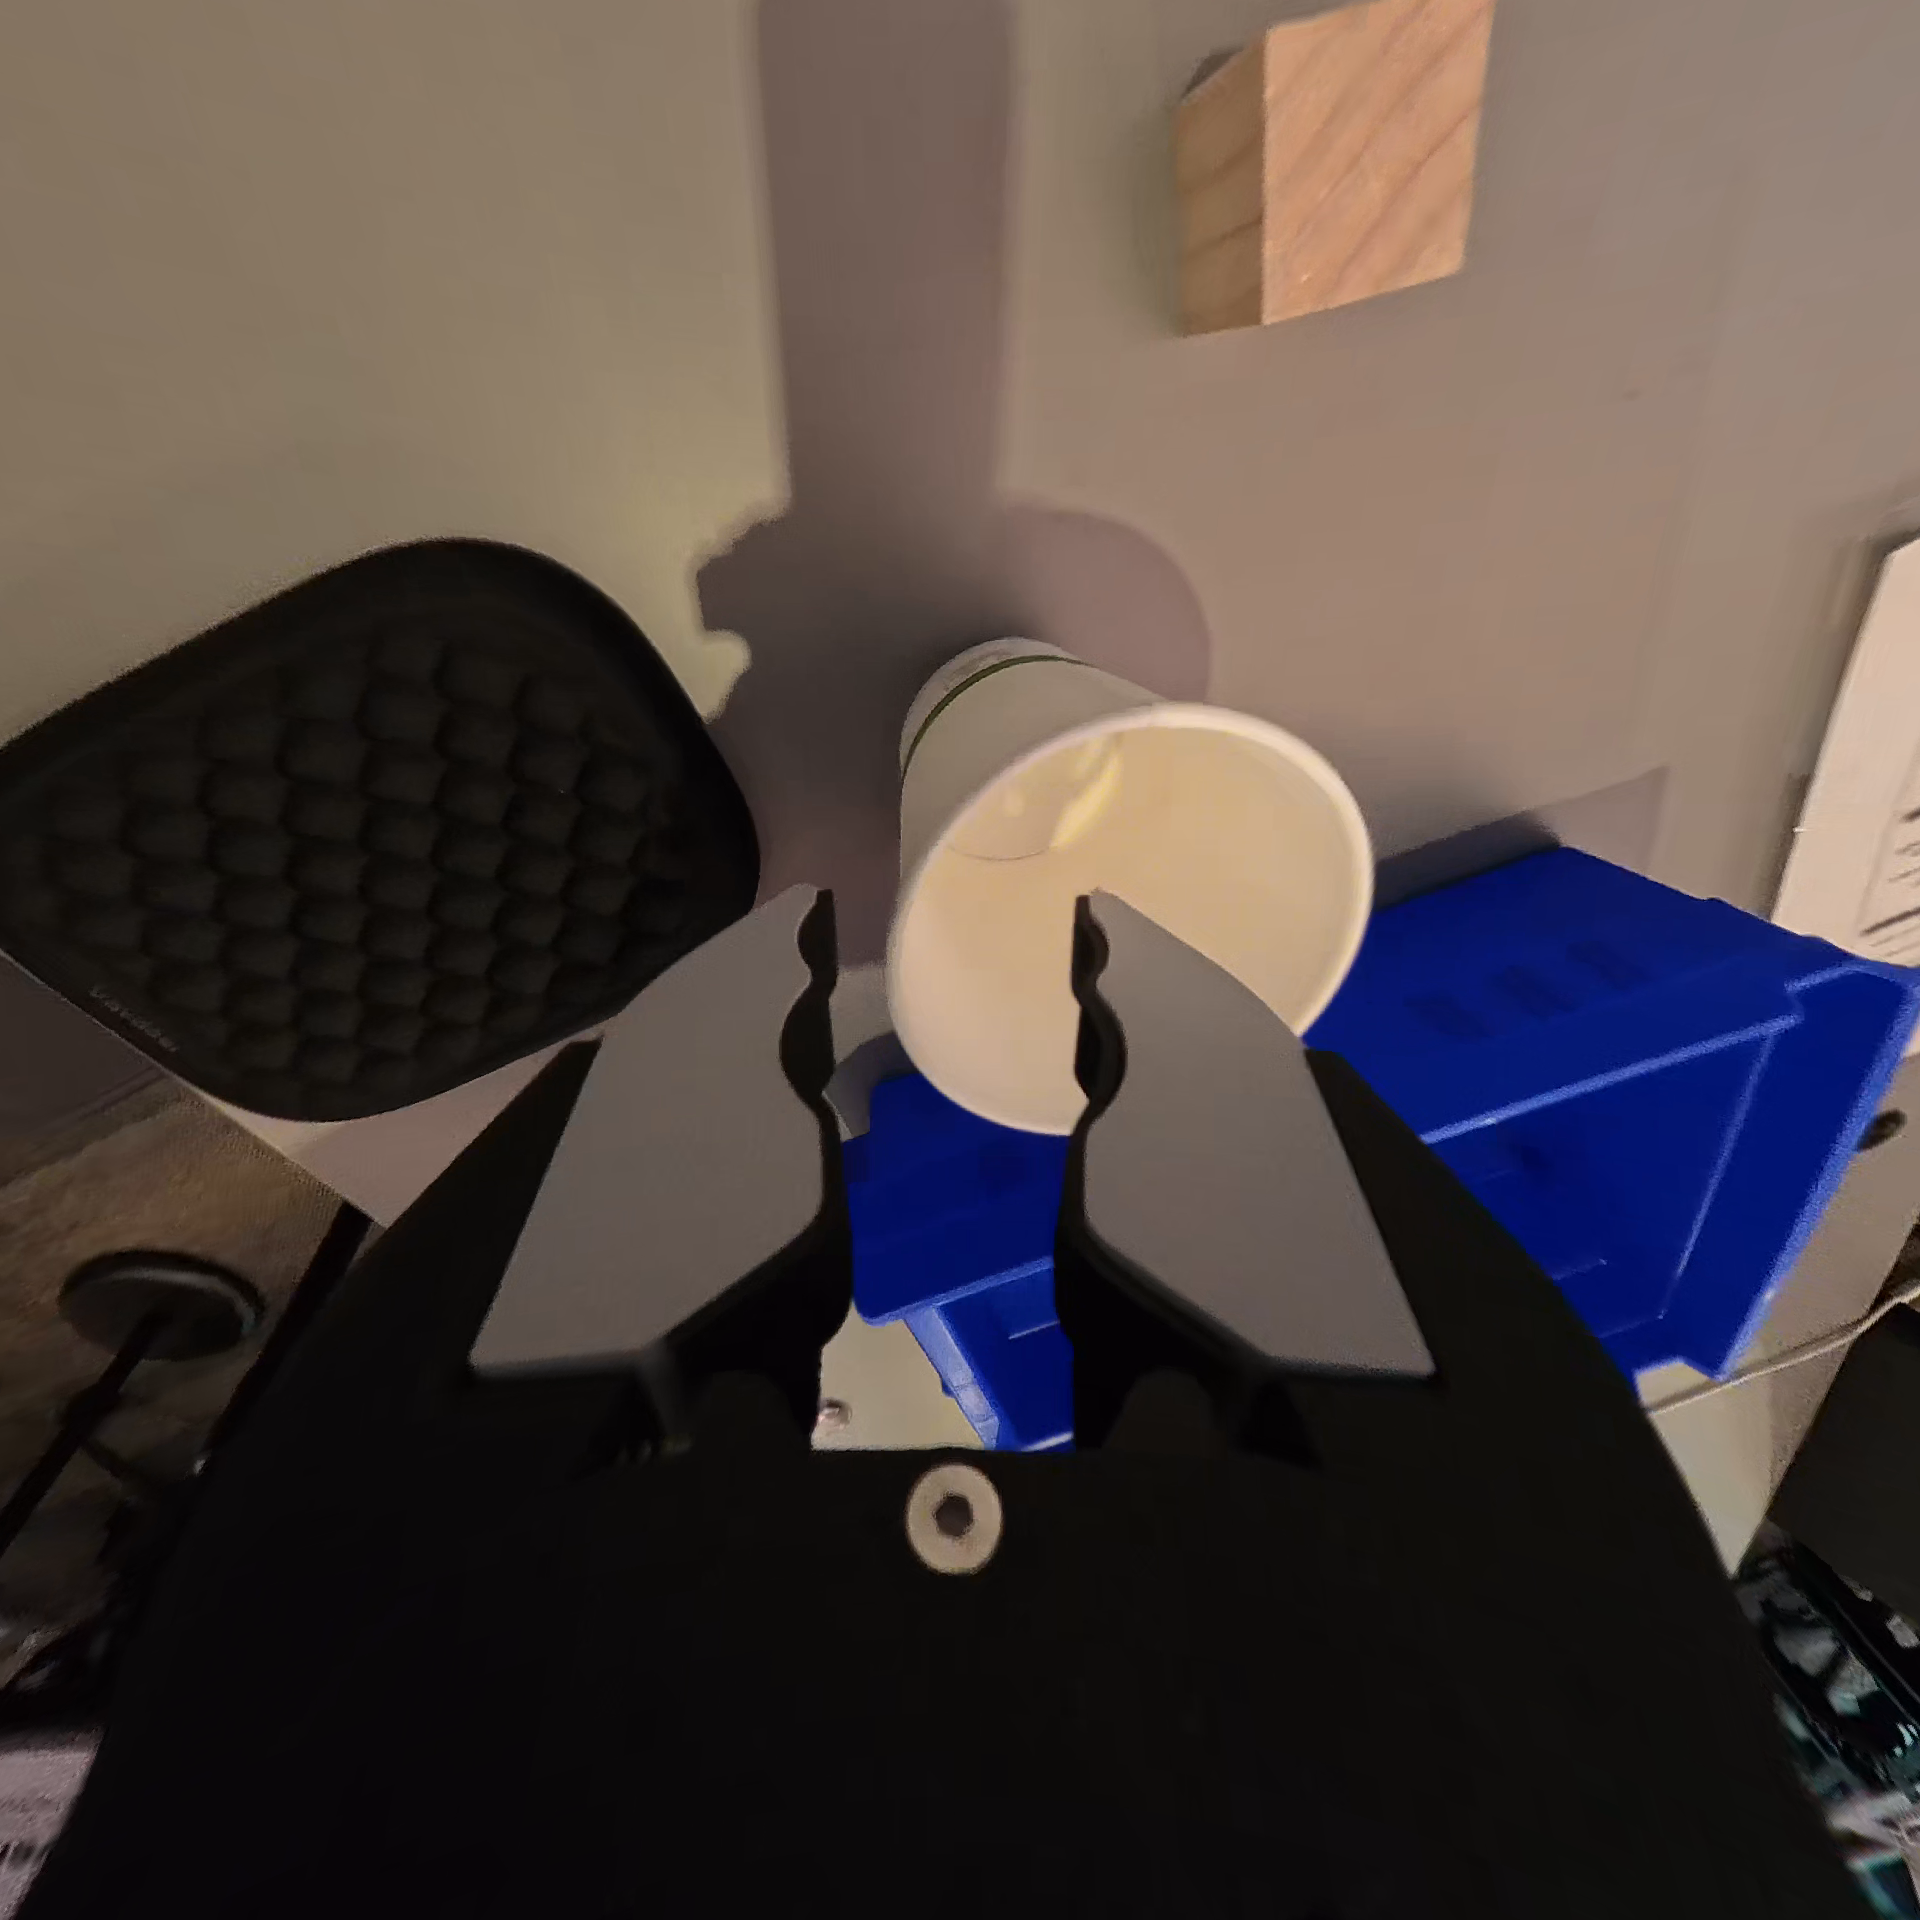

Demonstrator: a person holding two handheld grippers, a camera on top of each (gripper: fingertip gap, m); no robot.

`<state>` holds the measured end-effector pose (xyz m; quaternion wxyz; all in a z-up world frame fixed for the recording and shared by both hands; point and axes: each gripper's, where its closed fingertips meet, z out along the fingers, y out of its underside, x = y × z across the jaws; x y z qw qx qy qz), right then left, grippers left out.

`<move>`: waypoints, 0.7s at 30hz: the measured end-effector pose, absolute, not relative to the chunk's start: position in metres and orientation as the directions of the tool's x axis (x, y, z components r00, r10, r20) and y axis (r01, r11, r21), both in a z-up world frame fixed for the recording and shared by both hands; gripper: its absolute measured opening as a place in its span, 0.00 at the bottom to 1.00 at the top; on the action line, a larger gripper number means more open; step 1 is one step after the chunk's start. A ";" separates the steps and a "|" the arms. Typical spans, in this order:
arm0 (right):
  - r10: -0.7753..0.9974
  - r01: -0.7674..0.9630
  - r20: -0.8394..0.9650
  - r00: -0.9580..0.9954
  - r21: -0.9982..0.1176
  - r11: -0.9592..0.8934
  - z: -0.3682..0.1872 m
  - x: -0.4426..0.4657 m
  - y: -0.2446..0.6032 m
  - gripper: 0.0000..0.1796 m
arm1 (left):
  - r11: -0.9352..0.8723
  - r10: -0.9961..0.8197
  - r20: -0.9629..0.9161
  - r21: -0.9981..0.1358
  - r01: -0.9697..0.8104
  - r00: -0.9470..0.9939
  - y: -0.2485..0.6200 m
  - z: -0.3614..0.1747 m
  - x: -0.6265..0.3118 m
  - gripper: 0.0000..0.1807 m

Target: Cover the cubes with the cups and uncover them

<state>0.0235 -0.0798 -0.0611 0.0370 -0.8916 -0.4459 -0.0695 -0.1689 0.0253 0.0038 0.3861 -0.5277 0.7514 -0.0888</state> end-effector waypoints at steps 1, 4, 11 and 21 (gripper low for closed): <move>0.784 0.798 0.171 0.597 -0.034 -0.601 -0.055 0.022 -0.079 0.26 | 0.442 -0.849 -0.500 -0.494 -0.749 -0.171 0.030 -0.003 -0.167 0.13; 0.757 0.785 0.209 0.619 -0.142 -0.603 -0.034 0.019 -0.077 0.29 | 0.455 -0.831 -0.507 -0.384 -0.803 -0.229 0.042 -0.023 -0.159 0.14; 0.712 0.744 0.230 0.664 -0.305 -0.595 -0.005 0.020 -0.087 0.30 | 0.445 -0.851 -0.436 -0.304 -0.842 -0.293 0.049 -0.049 -0.144 0.13; 0.688 0.707 0.214 0.693 -0.386 -0.593 0.006 0.029 -0.093 0.28 | 0.410 -0.872 -0.398 -0.276 -0.869 -0.285 0.055 -0.059 -0.149 0.09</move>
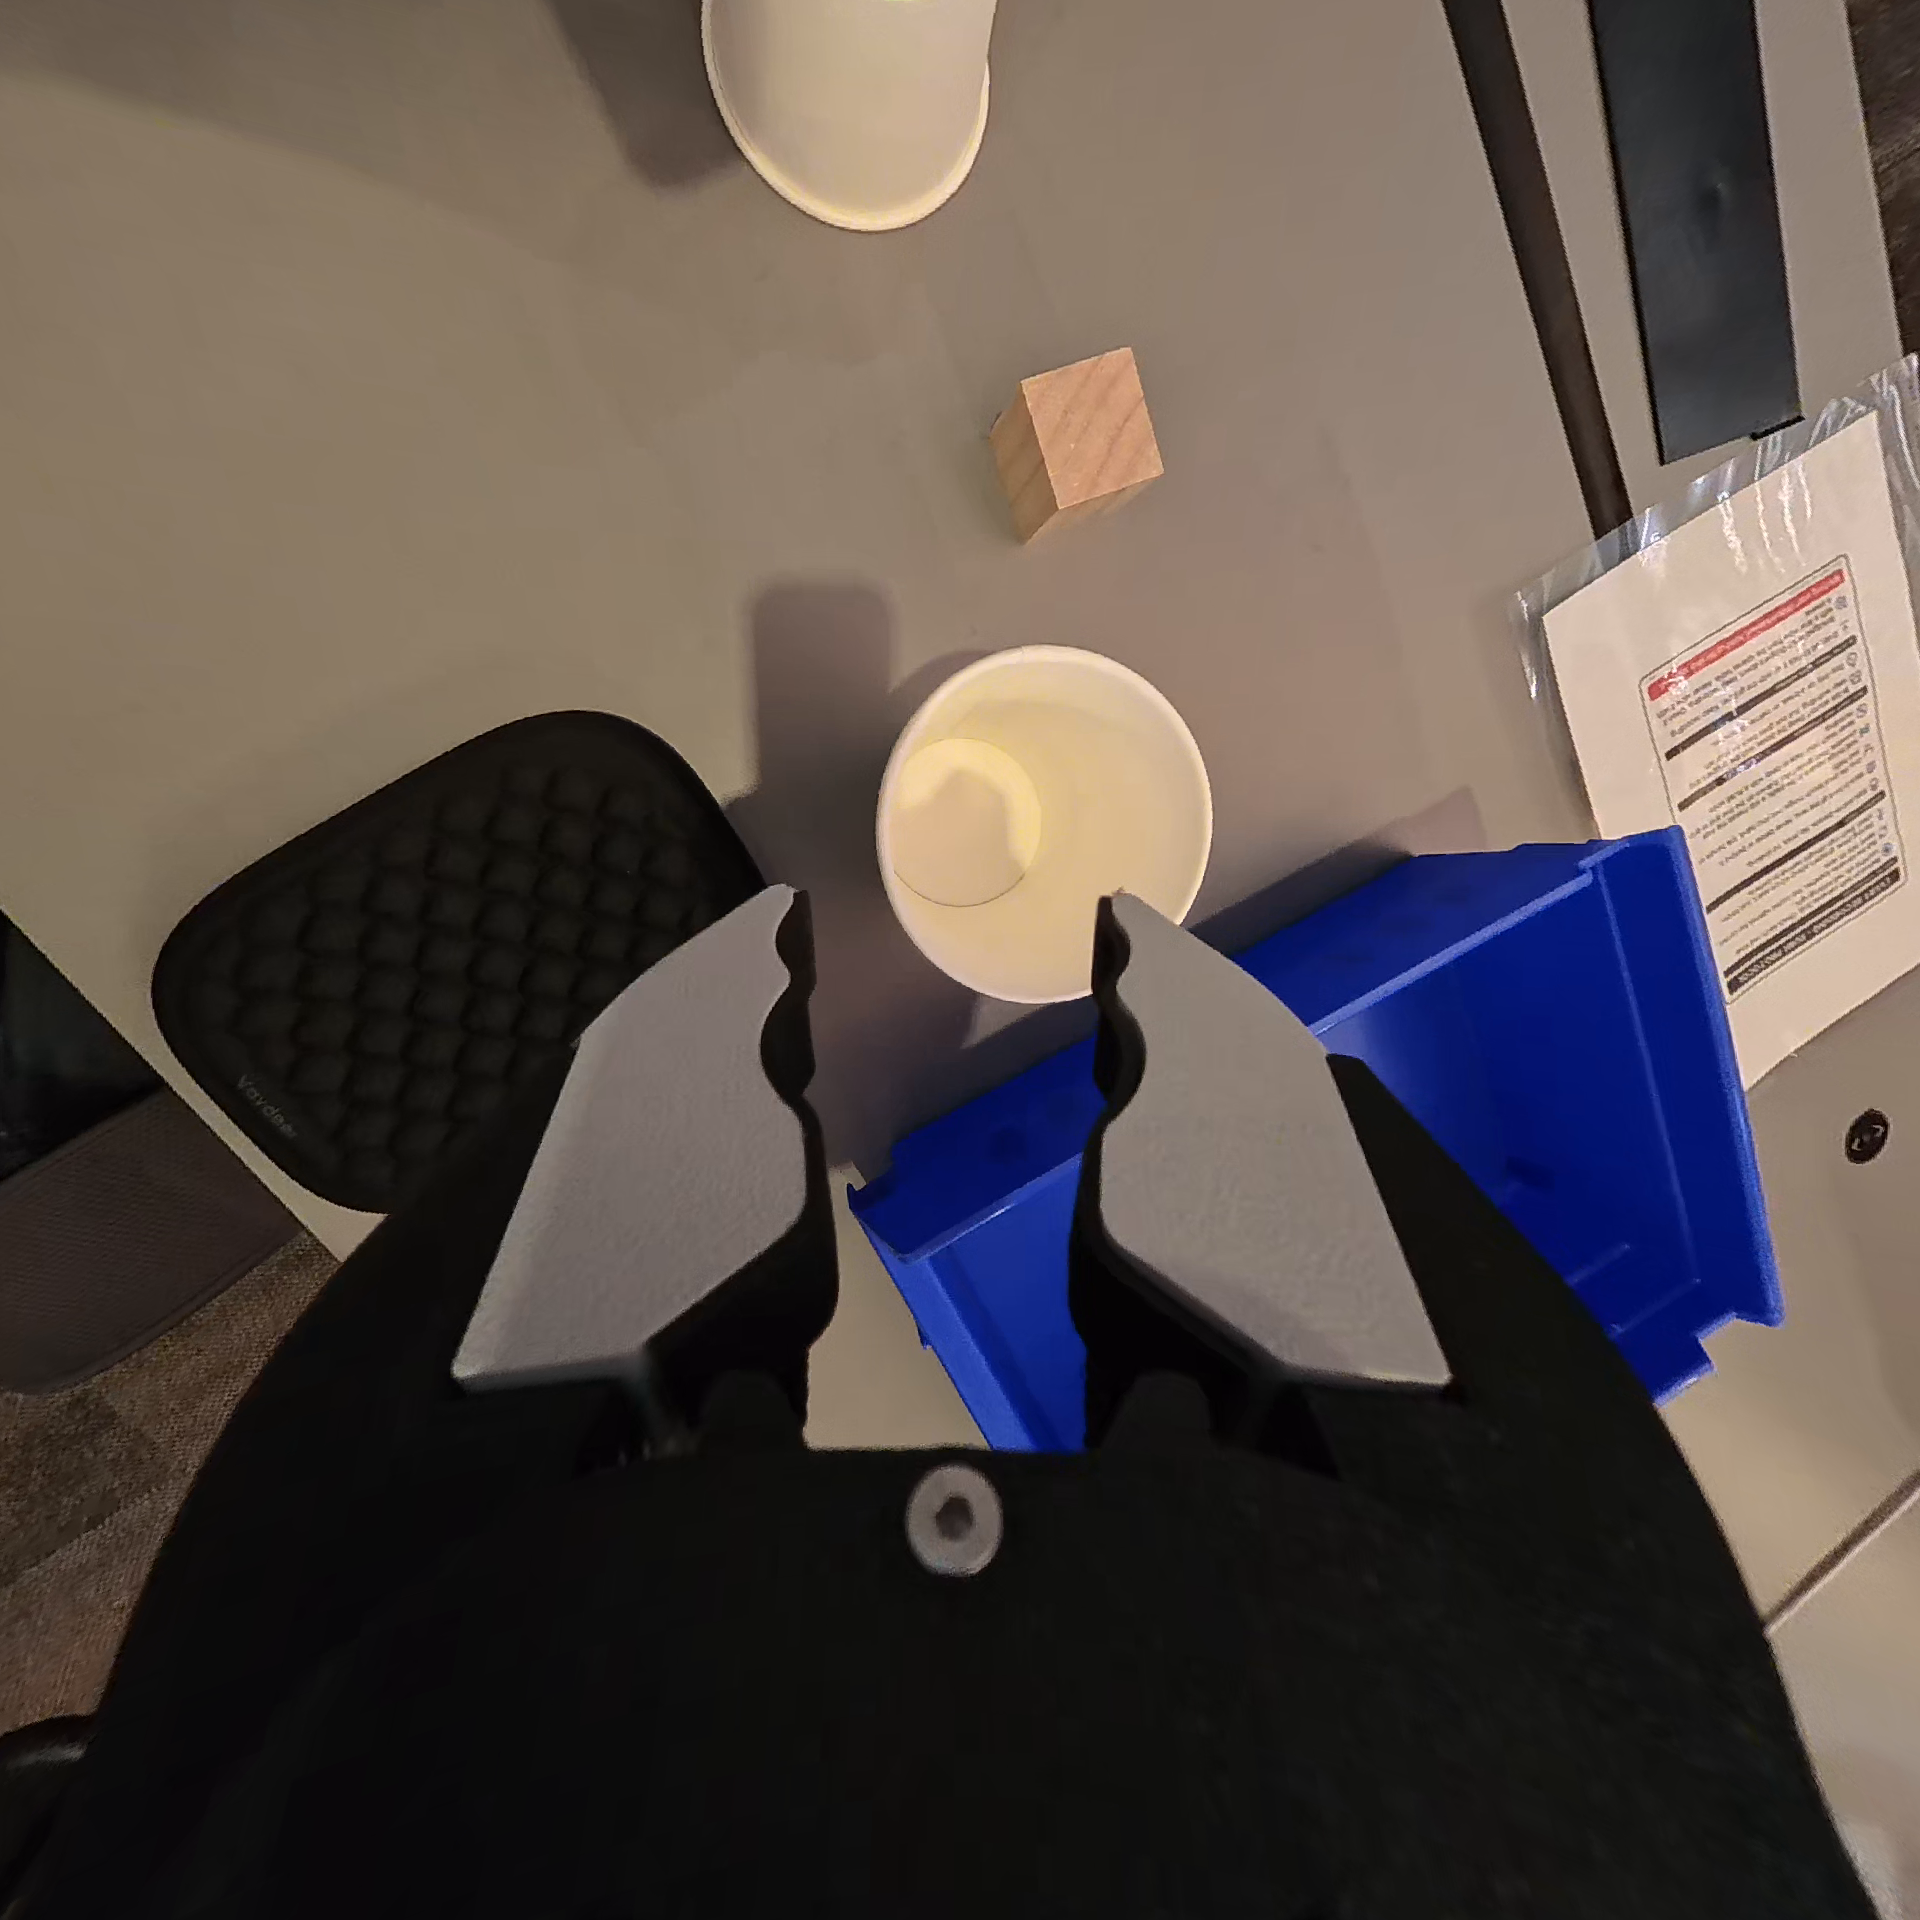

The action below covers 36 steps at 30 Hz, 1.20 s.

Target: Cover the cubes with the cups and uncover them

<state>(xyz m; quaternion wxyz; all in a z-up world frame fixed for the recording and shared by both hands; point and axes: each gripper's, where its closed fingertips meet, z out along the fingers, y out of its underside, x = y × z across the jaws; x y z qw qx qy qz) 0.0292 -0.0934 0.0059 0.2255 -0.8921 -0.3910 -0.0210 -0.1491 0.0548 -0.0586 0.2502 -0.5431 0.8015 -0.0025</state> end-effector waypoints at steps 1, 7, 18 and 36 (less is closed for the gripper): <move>0.689 0.707 0.213 0.693 -0.387 -0.592 0.006 0.029 -0.094 0.28 | 0.410 -0.872 -0.398 -0.276 -0.869 -0.285 0.055 -0.059 -0.149 0.09; 0.700 0.711 0.199 0.686 -0.390 -0.586 0.003 0.028 -0.093 0.27 | 0.432 -0.860 -0.404 -0.250 -0.867 -0.312 0.054 -0.058 -0.148 0.08; 0.707 0.702 0.174 0.686 -0.415 -0.579 0.003 0.026 -0.092 0.27 | 0.458 -0.864 -0.340 -0.222 -0.861 -0.372 0.046 -0.057 -0.150 0.02; 0.703 0.681 0.142 0.697 -0.438 -0.586 -0.007 0.028 -0.091 0.27 | 0.403 -0.906 -0.299 -0.389 -0.829 -0.300 0.039 -0.025 -0.146 0.02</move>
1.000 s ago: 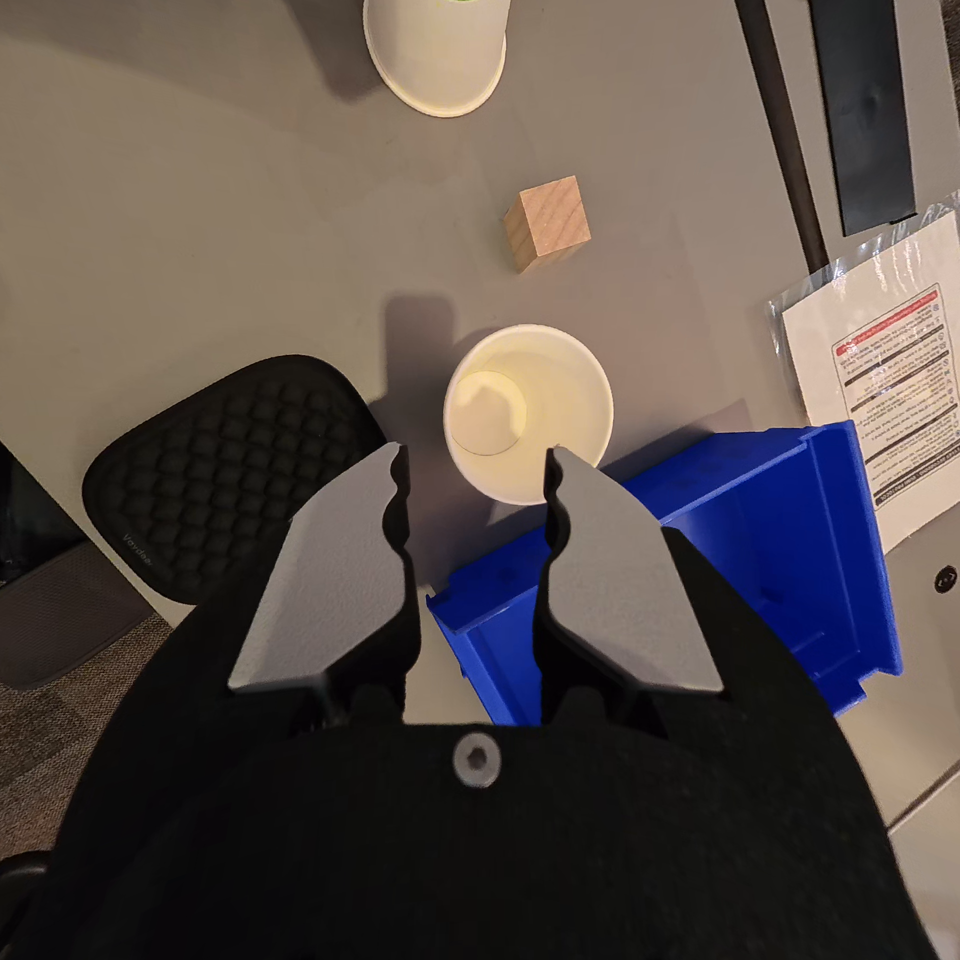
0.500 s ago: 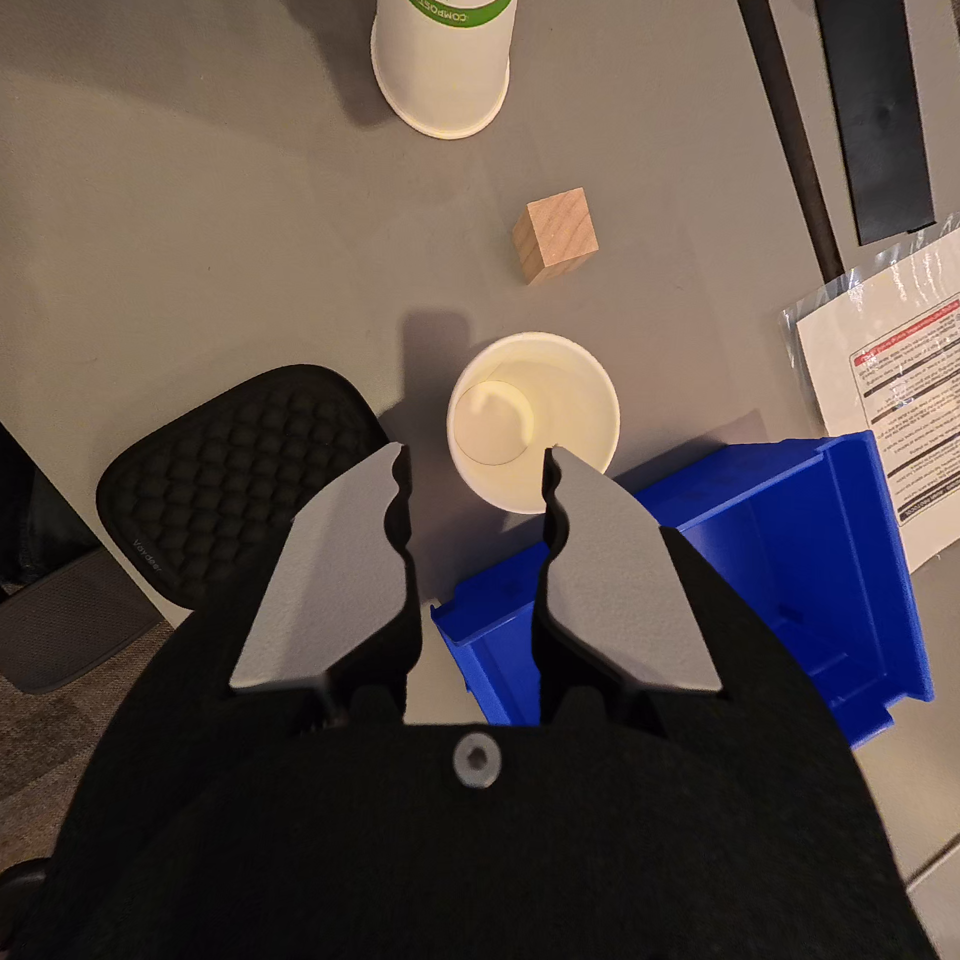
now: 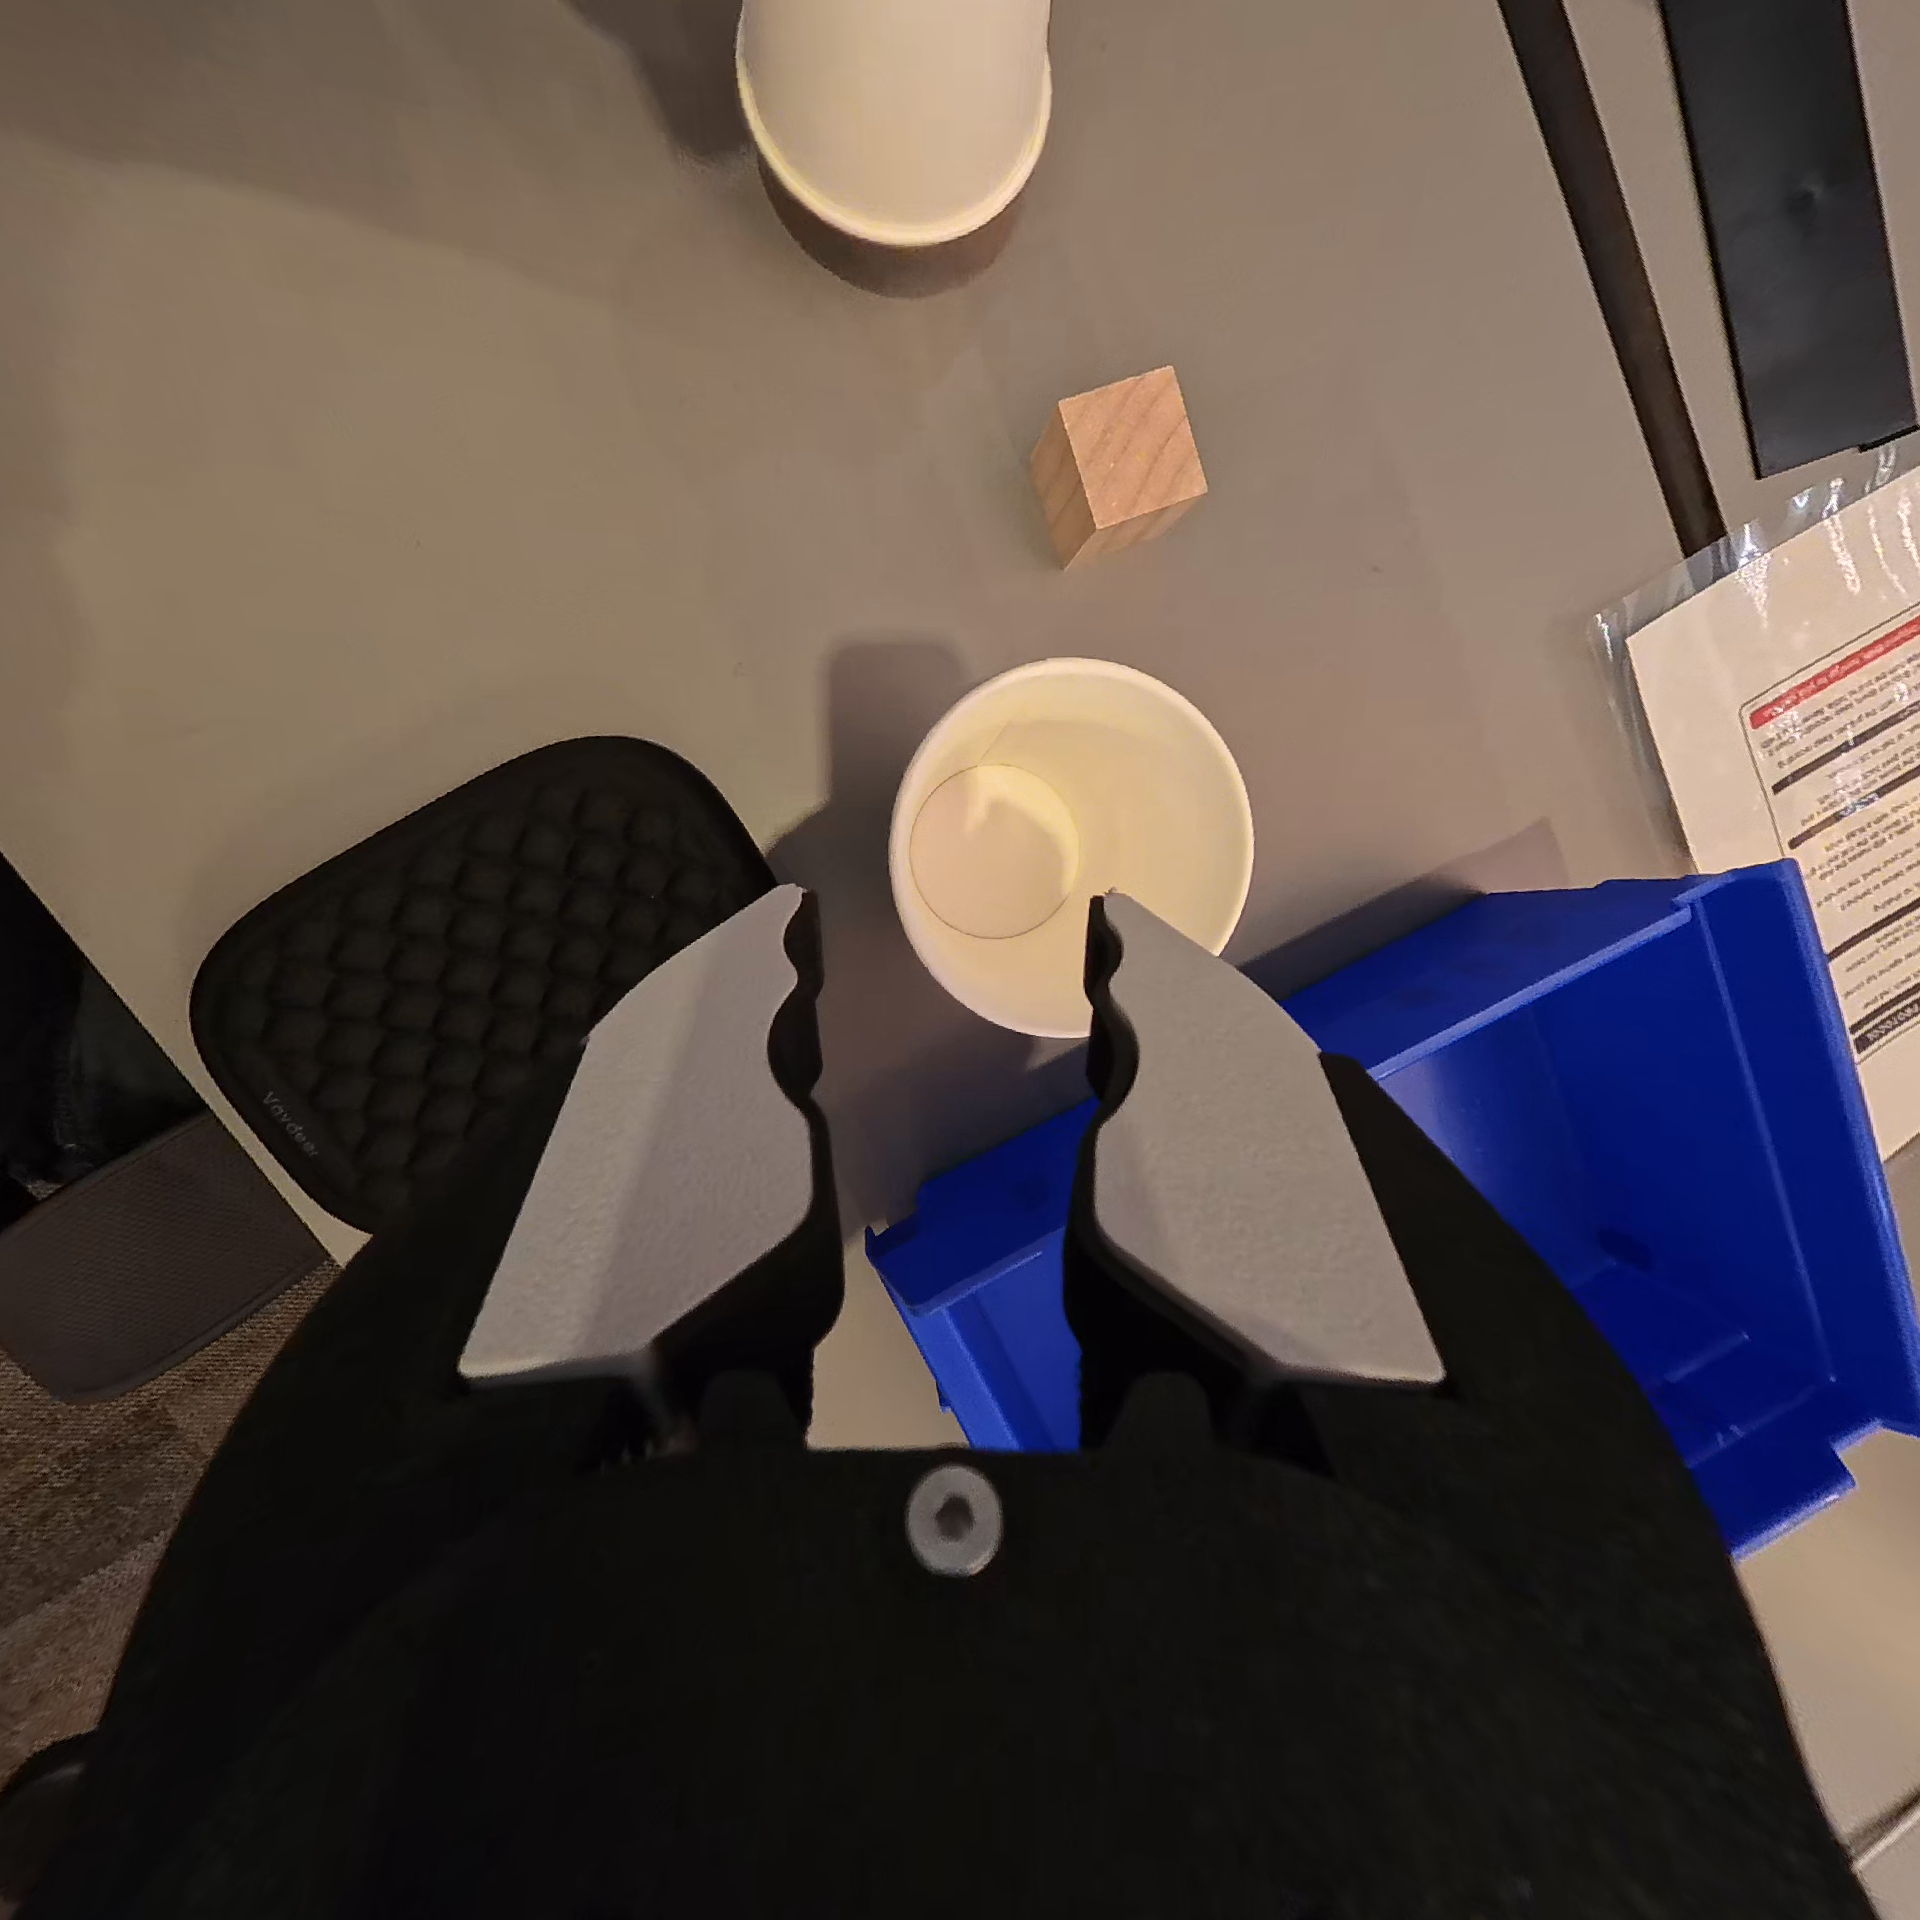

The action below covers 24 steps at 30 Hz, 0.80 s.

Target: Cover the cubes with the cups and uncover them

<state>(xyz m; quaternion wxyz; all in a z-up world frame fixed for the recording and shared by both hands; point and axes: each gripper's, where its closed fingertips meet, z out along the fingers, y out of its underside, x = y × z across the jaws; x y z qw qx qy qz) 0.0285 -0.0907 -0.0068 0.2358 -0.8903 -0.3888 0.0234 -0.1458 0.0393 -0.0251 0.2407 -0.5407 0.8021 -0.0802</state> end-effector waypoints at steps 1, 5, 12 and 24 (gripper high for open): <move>0.703 0.679 0.140 0.698 -0.441 -0.586 -0.007 0.028 -0.090 0.27 | 0.395 -0.909 -0.299 -0.403 -0.825 -0.290 0.040 -0.022 -0.146 0.02; 0.694 0.651 0.120 0.710 -0.488 -0.582 -0.005 0.023 -0.087 0.26 | 0.373 -0.921 -0.290 -0.465 -0.803 -0.260 0.039 -0.010 -0.144 0.02; 0.627 0.442 0.048 0.777 -0.752 -0.490 0.032 -0.025 -0.068 0.26 | 0.384 -0.915 -0.321 -0.510 -0.769 -0.244 0.035 0.022 -0.142 0.02; 0.641 0.002 -0.237 0.730 -0.937 -0.349 0.063 -0.095 -0.036 0.37 | 0.455 -0.884 -0.432 -0.708 -0.540 -0.180 -0.006 0.140 -0.147 0.01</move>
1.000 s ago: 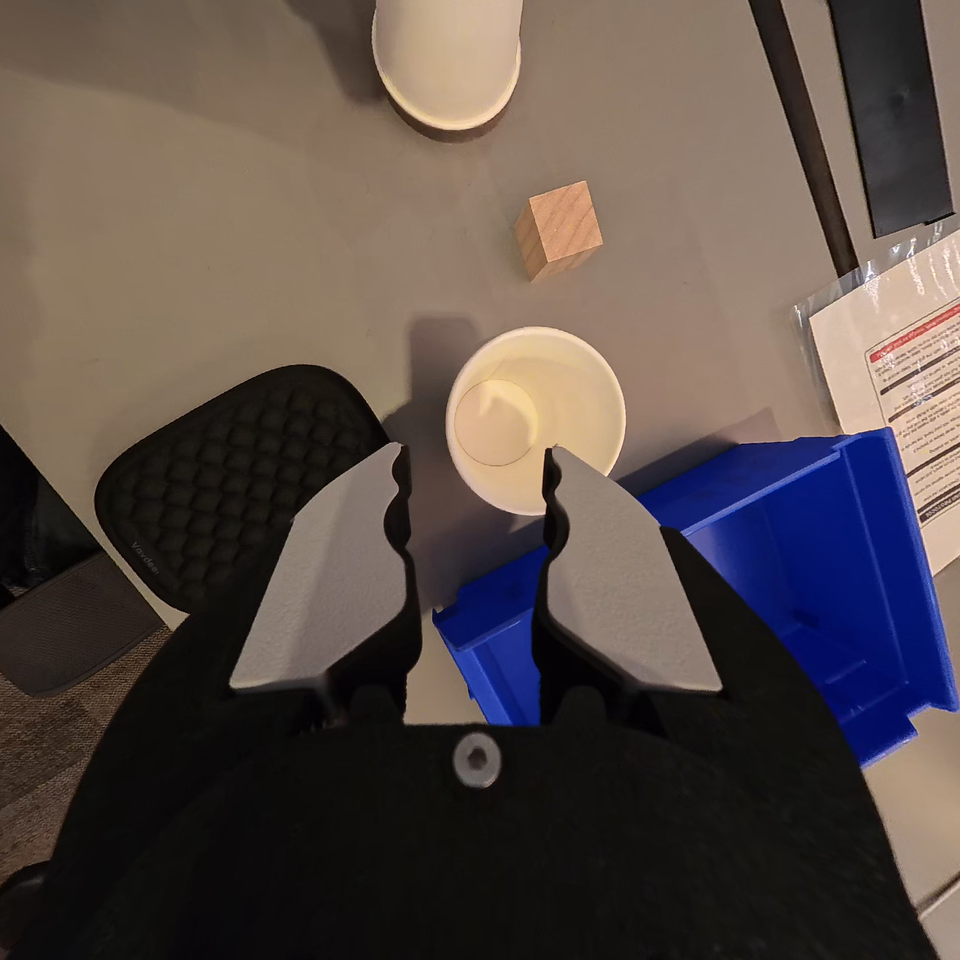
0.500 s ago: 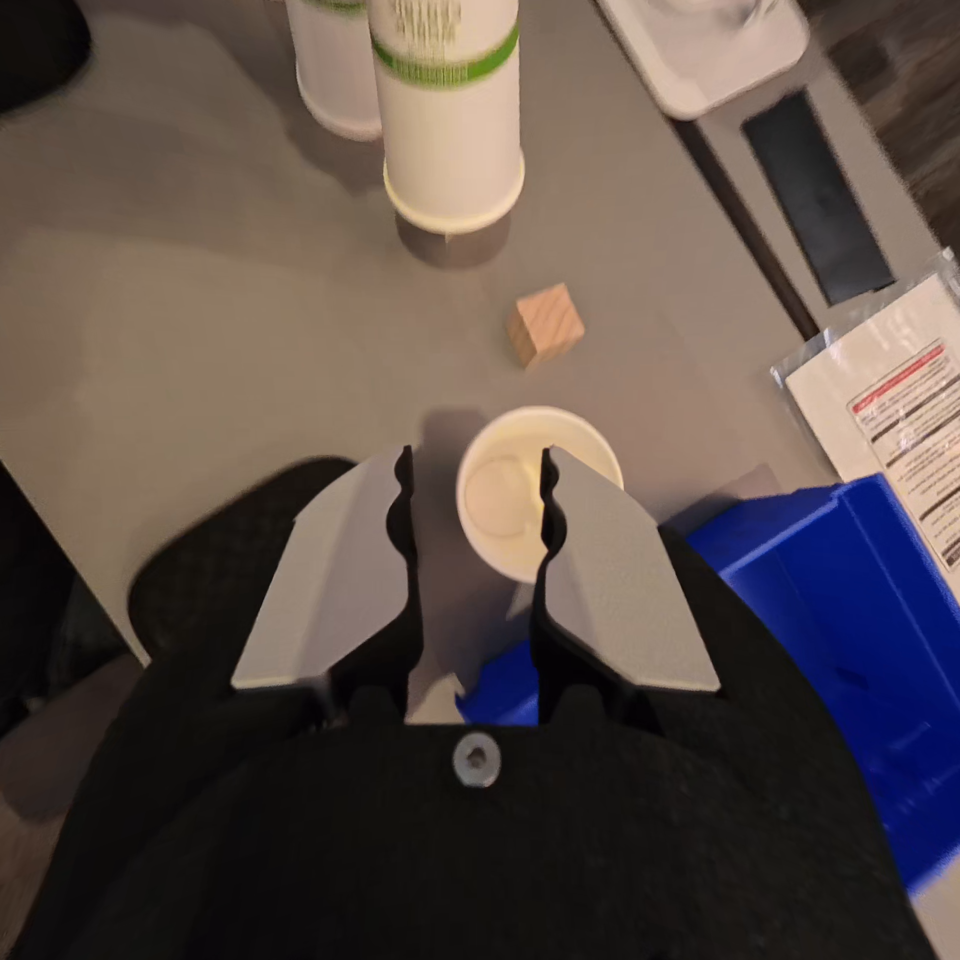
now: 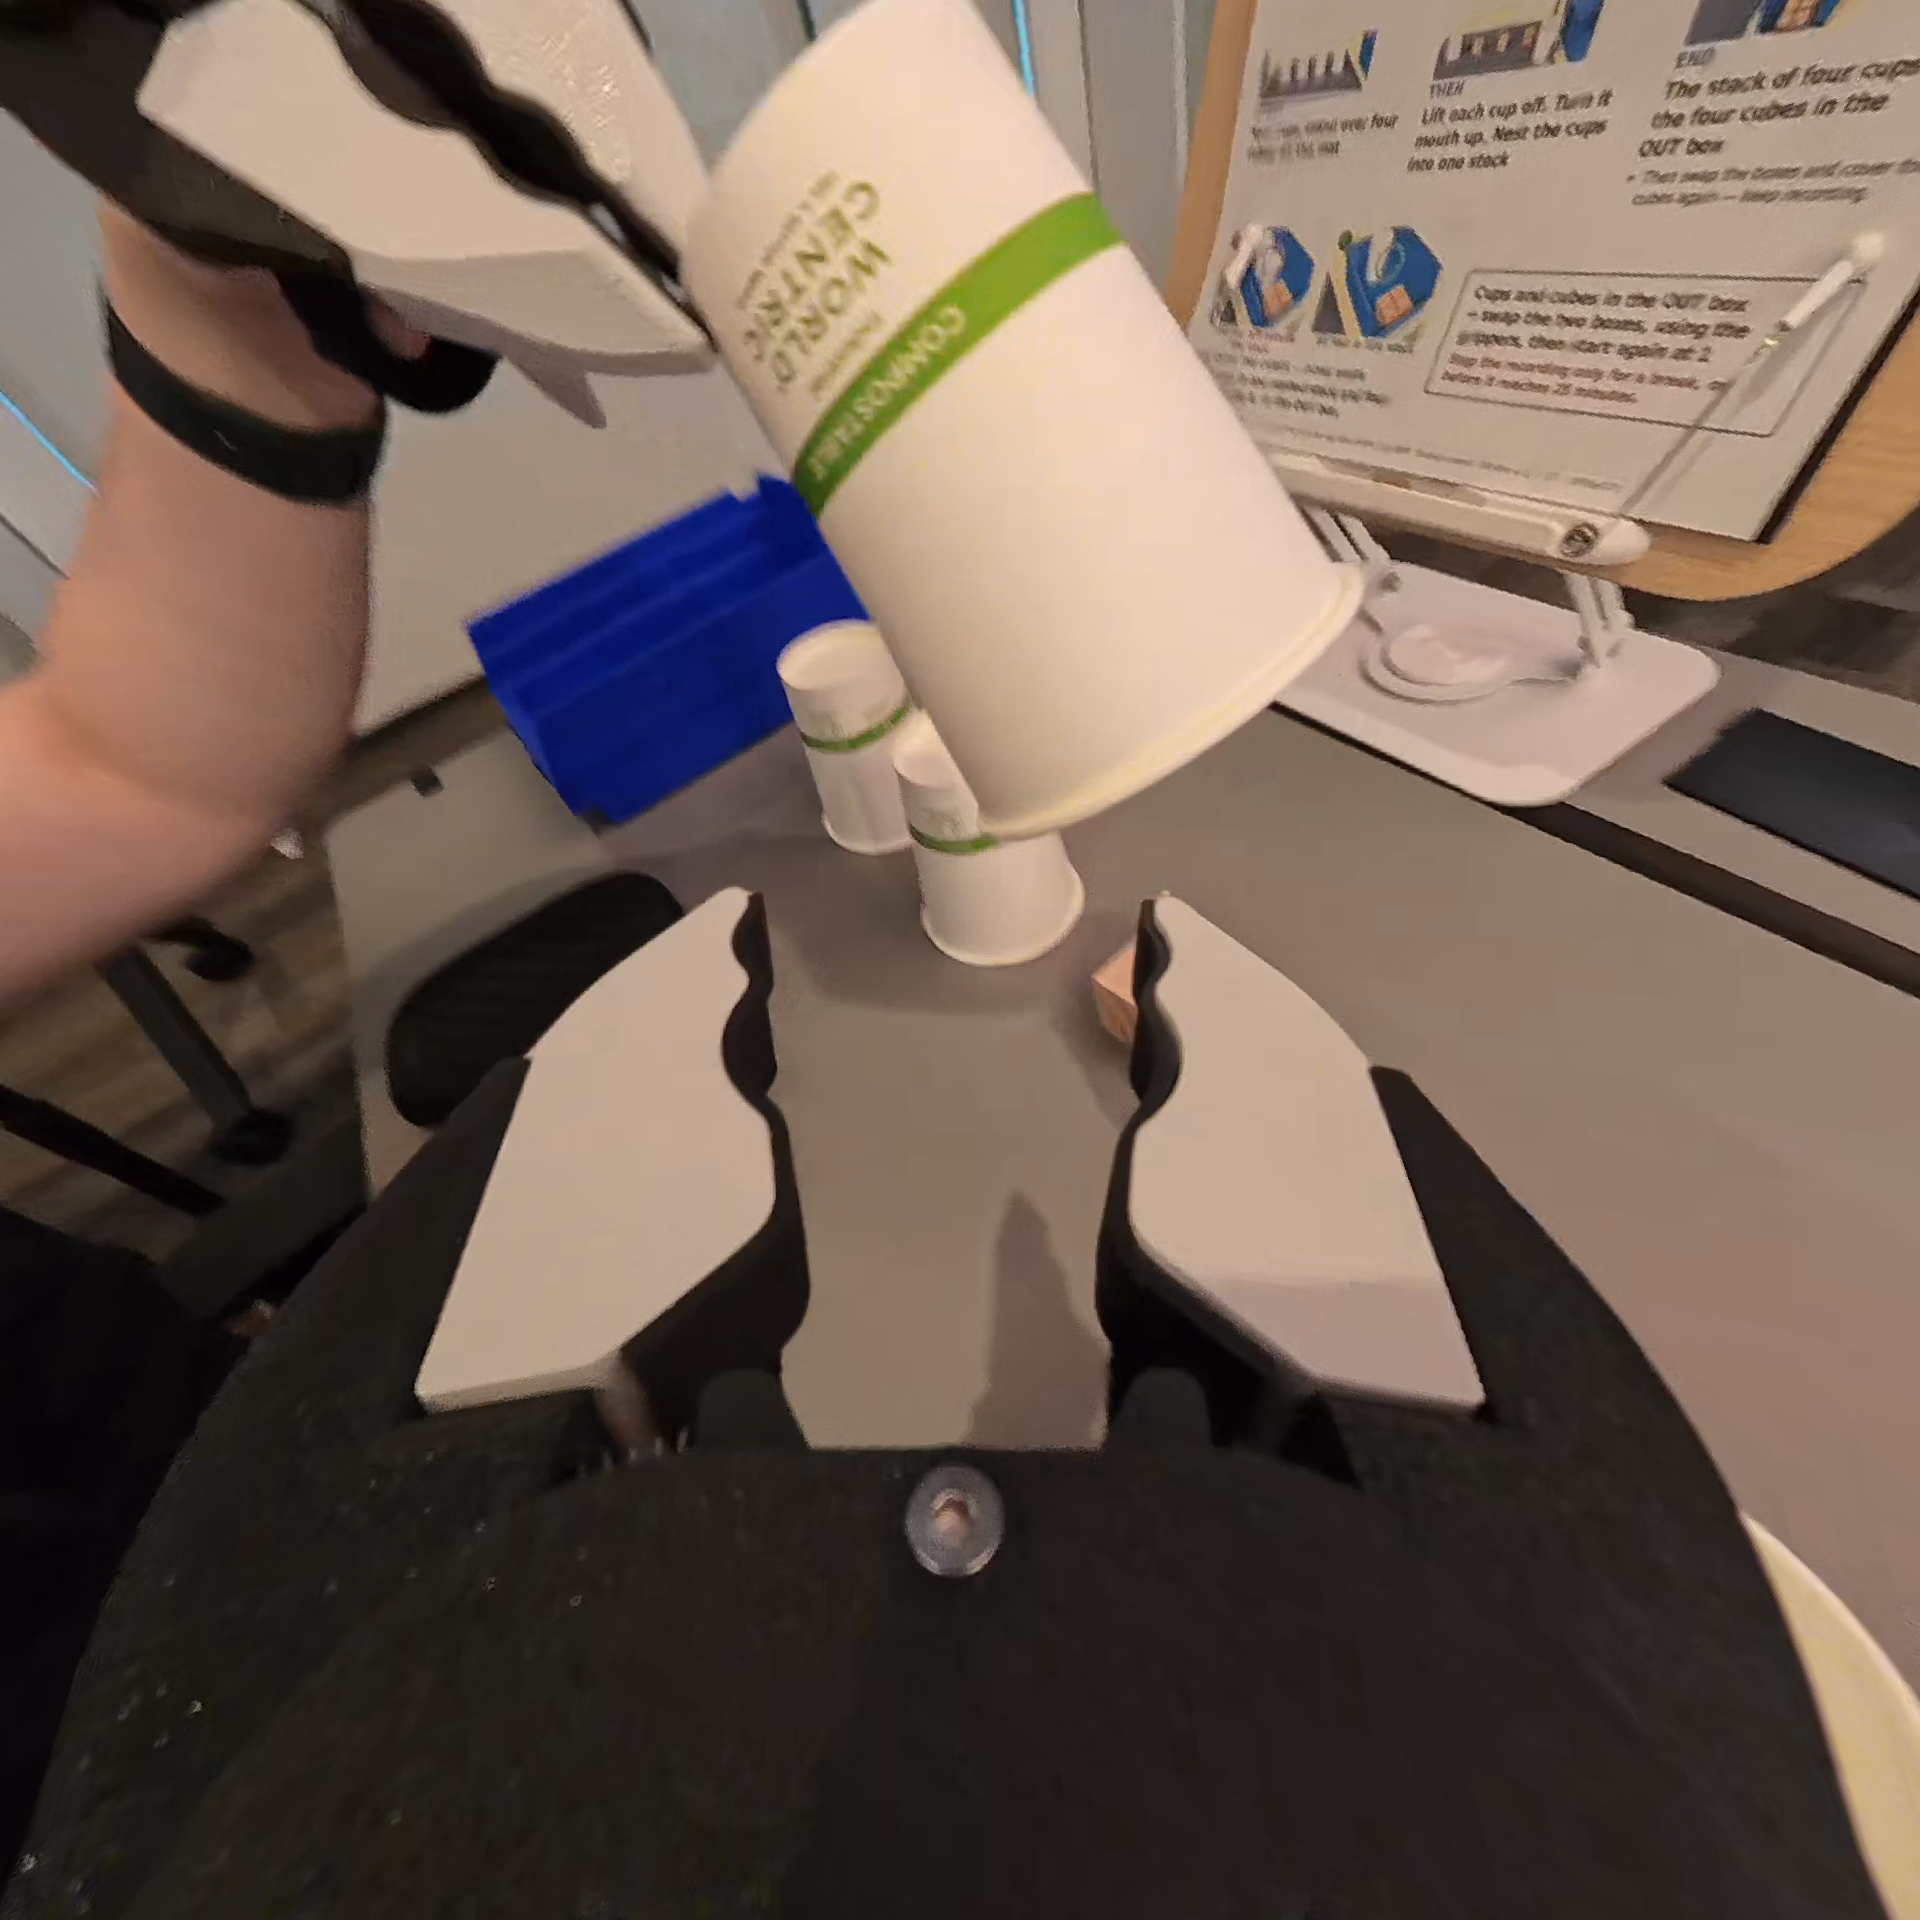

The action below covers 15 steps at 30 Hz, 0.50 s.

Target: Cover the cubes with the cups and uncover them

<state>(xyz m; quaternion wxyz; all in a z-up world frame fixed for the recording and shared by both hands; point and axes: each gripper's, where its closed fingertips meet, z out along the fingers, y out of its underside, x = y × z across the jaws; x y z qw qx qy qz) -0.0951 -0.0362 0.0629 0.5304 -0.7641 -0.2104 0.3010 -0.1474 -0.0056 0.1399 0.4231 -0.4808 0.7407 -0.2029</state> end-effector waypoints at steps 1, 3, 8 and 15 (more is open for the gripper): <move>0.654 -0.048 -0.270 0.706 -0.940 -0.336 0.069 -0.099 -0.034 0.36 | 0.459 -0.884 -0.431 -0.723 -0.516 -0.183 -0.012 0.148 -0.148 0.01; 0.699 -0.148 -0.328 0.636 -0.940 -0.306 0.086 -0.107 -0.033 0.35 | 0.468 -0.881 -0.434 -0.746 -0.474 -0.187 -0.022 0.160 -0.149 0.01; 0.813 -0.334 -0.381 0.441 -0.910 -0.245 0.127 -0.116 -0.046 0.24 | 0.478 -0.878 -0.435 -0.783 -0.399 -0.199 -0.039 0.176 -0.151 0.01; 0.883 -0.355 -0.339 0.324 -0.909 -0.219 0.144 -0.117 -0.068 0.04 | 0.443 -0.894 -0.387 -0.833 -0.332 -0.225 -0.050 0.178 -0.155 0.02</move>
